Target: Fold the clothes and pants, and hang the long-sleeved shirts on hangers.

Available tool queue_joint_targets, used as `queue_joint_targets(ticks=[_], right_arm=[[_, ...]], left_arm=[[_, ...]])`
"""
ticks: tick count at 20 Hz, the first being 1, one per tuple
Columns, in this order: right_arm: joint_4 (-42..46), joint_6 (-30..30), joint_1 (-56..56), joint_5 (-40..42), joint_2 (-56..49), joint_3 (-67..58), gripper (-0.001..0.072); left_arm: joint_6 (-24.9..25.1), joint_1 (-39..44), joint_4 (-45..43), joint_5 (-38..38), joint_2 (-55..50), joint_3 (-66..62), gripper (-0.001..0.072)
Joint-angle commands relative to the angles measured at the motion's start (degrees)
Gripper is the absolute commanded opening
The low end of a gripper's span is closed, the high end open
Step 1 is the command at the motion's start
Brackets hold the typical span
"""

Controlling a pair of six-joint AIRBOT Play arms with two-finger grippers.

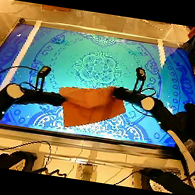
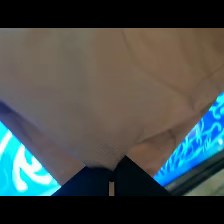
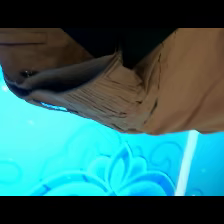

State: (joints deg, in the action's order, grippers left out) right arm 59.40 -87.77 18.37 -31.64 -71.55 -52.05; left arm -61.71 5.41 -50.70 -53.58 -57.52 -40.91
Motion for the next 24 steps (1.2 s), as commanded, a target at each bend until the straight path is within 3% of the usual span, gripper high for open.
queue_joint_targets(ticks=[1,8,9,10,11,12,13,17,19,22,24], right_arm=[[4.81,-0.07,-7.15,-18.69,-1.03,0.09,0.0025],[7.17,0.52,-7.04,-27.58,-4.96,0.09,0.0026],[7.8,1.49,-6.84,-28.04,-5.07,0.09,0.0042],[8.7,2.21,-6.84,-28.46,-5.07,0.09,0.0143],[9.57,2.64,-6.95,-28.94,-5.05,0.09,0.0366],[10.95,3.3,-6.95,-29.29,-5.05,0.07,0.0588],[12.15,3.45,-6.95,-29.53,-5.05,0.07,0.063],[22.16,3.3,-8.17,-28.63,-5.11,-1.31,0.0656],[22.88,2.78,-12.28,-28.55,-6.01,-3.76,0.0655],[17.11,2.86,-21.51,-33.51,-9.73,-8.5,0.0655],[6.49,7.69,-28.09,-40.3,-13.81,-11.23,0.0655]], left_arm=[[-7.69,1.09,-0.2,-6.01,-3.87,0.24,0.0007],[-13.22,9.33,0.13,-9.09,-12.04,0.48,0.0008],[-13.77,10.12,0.13,-9.7,-12.81,0.48,0.0008],[-13.94,10.54,0.15,-10.08,-13.29,0.46,0.0024],[-13.92,10.56,0.15,-10.14,-13.44,0.46,0.015],[-13.94,10.56,0.17,-10.16,-13.42,0.46,0.0448],[-13.94,10.54,0.15,-10.14,-13.42,0.44,0.0698],[-13.94,10.45,0.13,-10.12,-13.4,0.39,0.0693],[-13.92,10.45,0.15,-10.1,-13.4,0.31,0.0693],[-13.92,10.45,0.15,-10.08,-13.4,0.15,0.0693],[-13.92,10.45,0.15,-10.1,-13.4,0.15,0.0693]])
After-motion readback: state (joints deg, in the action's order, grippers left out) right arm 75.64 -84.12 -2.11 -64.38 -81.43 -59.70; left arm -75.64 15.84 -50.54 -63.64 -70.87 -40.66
